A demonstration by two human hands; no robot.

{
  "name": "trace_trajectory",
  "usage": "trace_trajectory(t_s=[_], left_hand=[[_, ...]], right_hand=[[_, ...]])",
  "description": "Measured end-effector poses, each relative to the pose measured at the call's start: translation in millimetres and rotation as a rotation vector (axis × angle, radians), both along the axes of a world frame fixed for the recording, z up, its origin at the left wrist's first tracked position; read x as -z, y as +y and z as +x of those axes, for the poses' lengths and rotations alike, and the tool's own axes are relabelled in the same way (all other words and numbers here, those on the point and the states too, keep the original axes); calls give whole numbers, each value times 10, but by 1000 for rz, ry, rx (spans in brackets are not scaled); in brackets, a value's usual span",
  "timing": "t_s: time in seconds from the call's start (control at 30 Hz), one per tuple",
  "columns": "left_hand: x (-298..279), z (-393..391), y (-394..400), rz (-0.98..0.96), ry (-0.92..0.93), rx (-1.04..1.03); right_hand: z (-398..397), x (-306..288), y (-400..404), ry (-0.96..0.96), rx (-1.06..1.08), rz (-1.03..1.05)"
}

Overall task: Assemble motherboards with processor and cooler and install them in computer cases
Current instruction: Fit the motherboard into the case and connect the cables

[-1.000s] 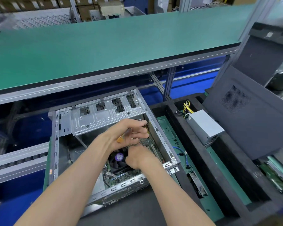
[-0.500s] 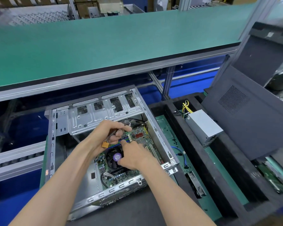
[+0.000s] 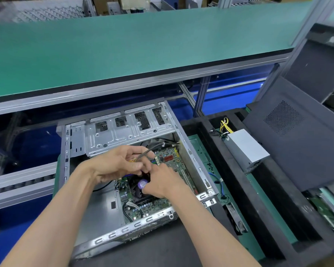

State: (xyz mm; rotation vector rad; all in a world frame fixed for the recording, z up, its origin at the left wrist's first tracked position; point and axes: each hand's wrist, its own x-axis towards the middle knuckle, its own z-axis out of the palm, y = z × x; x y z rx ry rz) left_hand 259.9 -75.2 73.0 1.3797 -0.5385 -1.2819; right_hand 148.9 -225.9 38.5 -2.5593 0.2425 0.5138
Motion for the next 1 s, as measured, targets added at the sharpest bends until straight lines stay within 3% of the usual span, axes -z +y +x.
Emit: trace_trajectory(t_s=[0.13,0.27,0.33,0.53,0.67,0.83,1.0], left_hand=[[-89,-51,5,74,-92,-62],[-122,-164,-36,-126,207,-199],[-121,-204,-41,-203,265,-247],[30,-158,-13,-115,76,-493],[155,-173,-45,-98,-4,-647],[218,-191,-16,-199,-52,-744],[231,-207,64,-343,-81,-639]], right_hand=[[14,26,-8,7,14,20],[26,44,-2,14,17,-55],[34,5,1,-35,45,-75],[-27,-168,-75,-591,405,74],[-57,-228,-62,-890,401,136],[-30,-186,-1,-836,204,-166],[0,-112,27,-728,92,-219]])
